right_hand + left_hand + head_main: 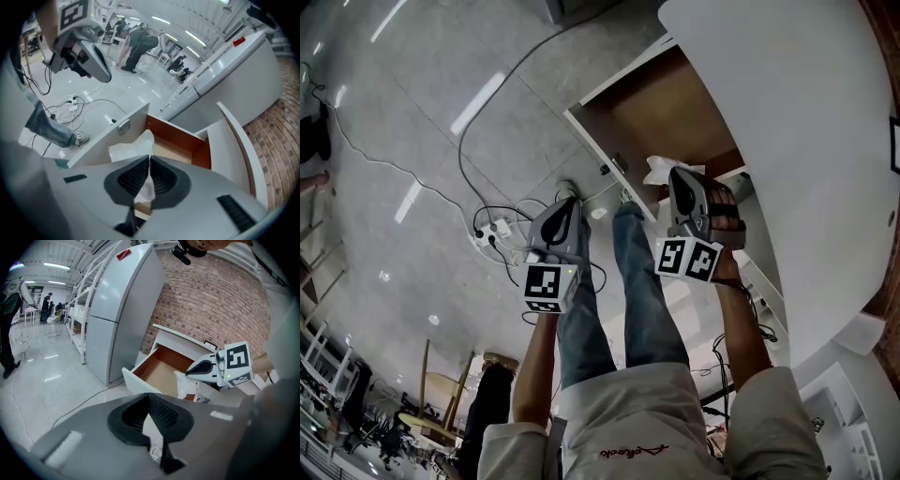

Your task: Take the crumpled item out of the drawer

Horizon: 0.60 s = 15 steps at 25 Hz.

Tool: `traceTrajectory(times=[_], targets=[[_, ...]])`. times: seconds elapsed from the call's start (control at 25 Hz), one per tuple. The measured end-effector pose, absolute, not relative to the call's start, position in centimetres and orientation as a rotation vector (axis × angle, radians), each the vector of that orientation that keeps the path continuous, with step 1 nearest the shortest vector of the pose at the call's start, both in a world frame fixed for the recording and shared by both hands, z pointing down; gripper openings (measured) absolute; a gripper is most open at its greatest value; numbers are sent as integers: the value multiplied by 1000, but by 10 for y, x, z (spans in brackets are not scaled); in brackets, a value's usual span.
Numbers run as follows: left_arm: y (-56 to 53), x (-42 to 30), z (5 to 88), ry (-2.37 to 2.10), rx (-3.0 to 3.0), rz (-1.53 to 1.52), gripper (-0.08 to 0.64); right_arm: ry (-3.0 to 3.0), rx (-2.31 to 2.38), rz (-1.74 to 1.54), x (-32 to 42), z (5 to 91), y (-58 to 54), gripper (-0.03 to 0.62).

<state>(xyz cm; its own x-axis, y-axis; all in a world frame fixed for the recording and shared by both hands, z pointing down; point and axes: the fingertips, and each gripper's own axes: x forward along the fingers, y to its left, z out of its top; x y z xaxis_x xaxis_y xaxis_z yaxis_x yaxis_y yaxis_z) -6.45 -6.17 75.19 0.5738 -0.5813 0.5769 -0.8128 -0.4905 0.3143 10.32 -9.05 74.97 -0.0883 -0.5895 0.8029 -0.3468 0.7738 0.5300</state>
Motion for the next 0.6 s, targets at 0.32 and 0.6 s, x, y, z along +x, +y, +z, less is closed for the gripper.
traceTrajectory(times=[0.32, 0.6], targets=[[-65, -59, 749, -1107, 2241, 541, 9, -1912, 1069, 123, 98, 727, -87, 18], [-64, -65, 737, -1143, 2208, 506, 9, -2082, 1381, 544, 104, 708, -86, 18]])
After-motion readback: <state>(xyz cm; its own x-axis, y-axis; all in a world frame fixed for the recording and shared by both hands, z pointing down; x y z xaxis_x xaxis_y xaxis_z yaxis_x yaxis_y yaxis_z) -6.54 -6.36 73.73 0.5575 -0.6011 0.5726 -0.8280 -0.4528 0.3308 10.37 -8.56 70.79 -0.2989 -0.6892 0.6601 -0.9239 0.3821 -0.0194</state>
